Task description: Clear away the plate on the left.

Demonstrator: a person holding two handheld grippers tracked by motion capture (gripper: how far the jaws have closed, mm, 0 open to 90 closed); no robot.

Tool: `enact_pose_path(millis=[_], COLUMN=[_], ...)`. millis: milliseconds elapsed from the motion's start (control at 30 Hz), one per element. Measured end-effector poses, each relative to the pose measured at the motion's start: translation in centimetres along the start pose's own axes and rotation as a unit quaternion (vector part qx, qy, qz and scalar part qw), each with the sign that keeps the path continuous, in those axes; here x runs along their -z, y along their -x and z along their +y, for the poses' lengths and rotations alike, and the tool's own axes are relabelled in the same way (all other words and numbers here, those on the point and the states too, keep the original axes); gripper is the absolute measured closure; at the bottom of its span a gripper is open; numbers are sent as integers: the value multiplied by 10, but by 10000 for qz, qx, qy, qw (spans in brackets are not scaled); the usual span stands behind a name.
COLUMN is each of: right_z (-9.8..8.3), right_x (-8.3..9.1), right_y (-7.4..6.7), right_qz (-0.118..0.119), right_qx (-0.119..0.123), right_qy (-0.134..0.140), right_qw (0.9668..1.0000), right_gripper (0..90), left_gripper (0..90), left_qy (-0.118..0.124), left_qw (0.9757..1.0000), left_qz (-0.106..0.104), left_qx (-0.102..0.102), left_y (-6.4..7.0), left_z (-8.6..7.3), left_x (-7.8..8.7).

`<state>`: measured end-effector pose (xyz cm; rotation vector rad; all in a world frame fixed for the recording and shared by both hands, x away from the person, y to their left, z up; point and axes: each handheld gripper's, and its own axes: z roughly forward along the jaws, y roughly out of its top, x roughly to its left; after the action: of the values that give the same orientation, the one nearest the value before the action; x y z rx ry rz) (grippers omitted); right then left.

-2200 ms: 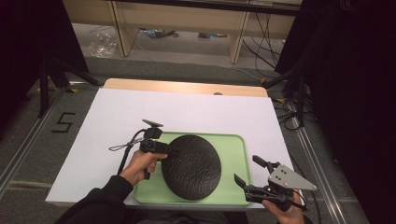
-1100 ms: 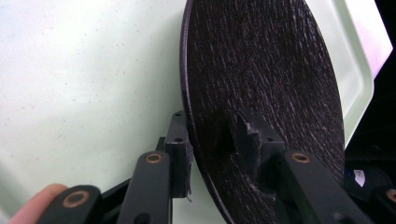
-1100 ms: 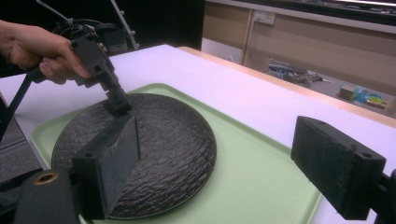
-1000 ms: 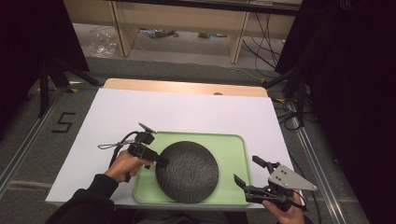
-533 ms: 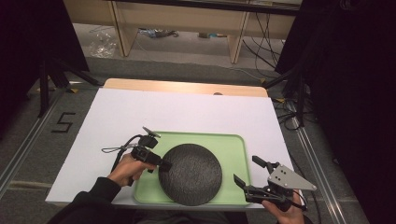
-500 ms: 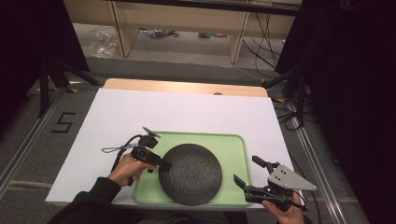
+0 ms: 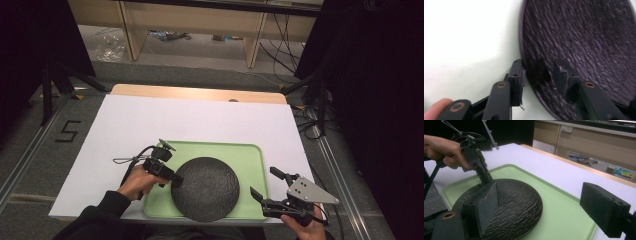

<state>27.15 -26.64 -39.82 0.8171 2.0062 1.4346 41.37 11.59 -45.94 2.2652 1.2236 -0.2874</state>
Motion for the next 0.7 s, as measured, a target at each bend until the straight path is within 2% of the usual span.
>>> enact_pose_path(millis=[33,67,167,233,300,333,433,500,567,600,633,700], right_z=[0,0,0,0,0,0,0,0,0,0,0,0], right_x=[1,1,0,0,0,0,0,0,0,0,0,0], right_y=[0,0,0,0,0,0,0,0,0,0,0,0], right_qz=[19,19,-2,-6,-10,3,7,5,-3,-4,-4,-9], right_qx=[7,5,-19,-6,11,-8,-2,-5,-6,-7,-5,15], right_qy=[-12,-11,-9,4,-4,-27,-40,-38,-24,-27,-27,-8], right_qw=[10000,10000,10000,10000,10000,10000,10000,10000,10000,10000,10000,10000], right_gripper=[165,165,165,165,165,165,165,164,165,165,165,165], left_gripper=[591,578,562,548,532,525,497,476,469,462,457,450], left_qy=[0,221,321,442,486,586,786,831,997,1009,1114,1170], left_qw=[10000,9996,9994,9989,9987,9981,9966,9960,9943,9942,9931,9922], left_qz=[0,-24,48,89,181,202,248,314,374,367,364,424], left_qx=[0,145,111,162,6,-18,14,-35,18,-16,49,-33], left_y=[0,-1,-3,-4,-7,-8,-10,-11,-11,-12,-12,-12], left_z=[0,0,-3,-6,-10,-13,-19,-22,-25,-26,-27,-30], left_x=[0,8,17,23,30,33,40,45,47,48,49,52])
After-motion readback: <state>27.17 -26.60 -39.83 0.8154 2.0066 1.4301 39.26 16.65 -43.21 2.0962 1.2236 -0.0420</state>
